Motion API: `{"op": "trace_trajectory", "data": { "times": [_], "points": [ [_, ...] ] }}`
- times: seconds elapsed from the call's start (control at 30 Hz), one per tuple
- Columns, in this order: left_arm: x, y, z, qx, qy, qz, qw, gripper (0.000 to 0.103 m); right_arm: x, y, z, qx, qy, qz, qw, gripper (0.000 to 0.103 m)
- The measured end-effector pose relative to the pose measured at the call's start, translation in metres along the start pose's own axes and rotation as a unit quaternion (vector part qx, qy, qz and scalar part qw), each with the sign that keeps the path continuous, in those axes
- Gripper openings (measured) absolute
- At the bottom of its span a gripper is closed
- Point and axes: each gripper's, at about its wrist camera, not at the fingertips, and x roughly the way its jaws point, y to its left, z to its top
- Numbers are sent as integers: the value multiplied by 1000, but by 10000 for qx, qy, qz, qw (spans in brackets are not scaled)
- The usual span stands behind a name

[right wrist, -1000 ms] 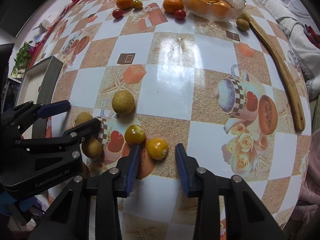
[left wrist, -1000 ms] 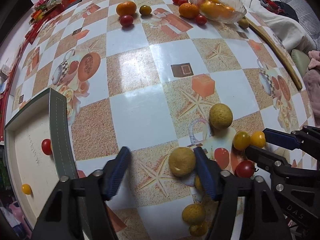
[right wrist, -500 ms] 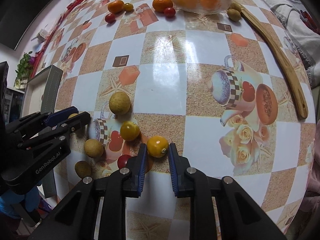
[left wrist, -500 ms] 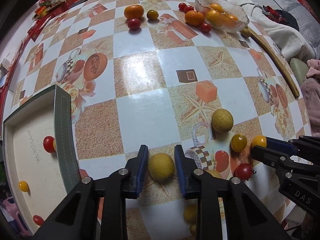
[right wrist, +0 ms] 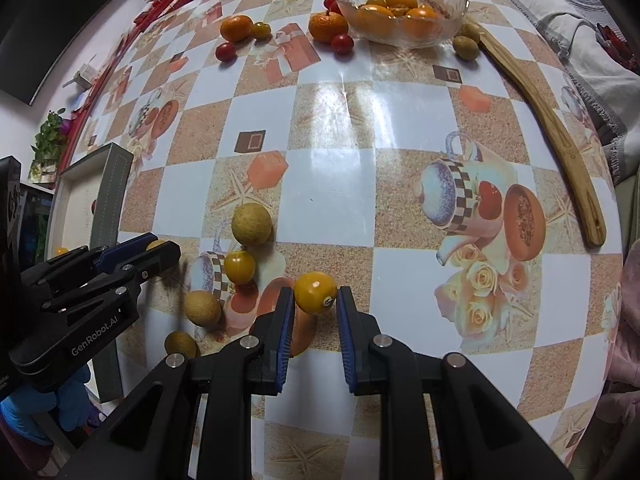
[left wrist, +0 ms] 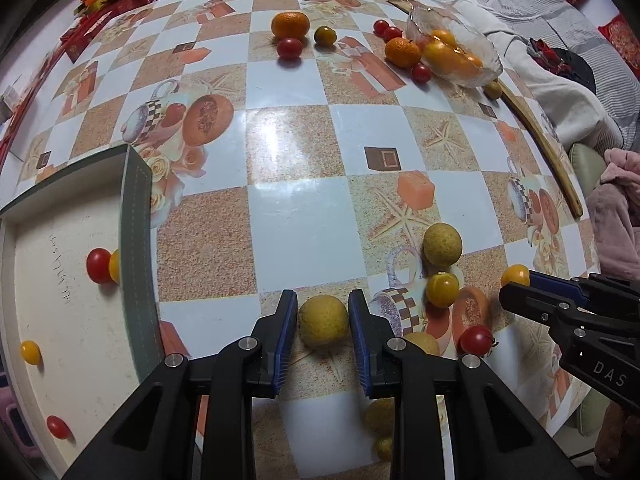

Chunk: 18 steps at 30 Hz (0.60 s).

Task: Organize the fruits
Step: 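Grasp a green-yellow round fruit with the left tool while the right tool grasps a yellow tomato, then lift the green-yellow fruit with the left tool while the right tool lifts its yellow tomato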

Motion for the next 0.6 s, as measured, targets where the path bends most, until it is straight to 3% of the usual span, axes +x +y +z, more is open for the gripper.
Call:
{"op": "trace_trajectory", "data": {
  "times": [0.5,0.6],
  "points": [
    [-45,25,-7,-299,-323,-70,9990,29,-13,31,16,-282,-173,99,9994,23],
    [-45,23,-9,-163,-323,15,9993,29,-13,37,19,-331,-163,85,9993,23]
  ]
}}
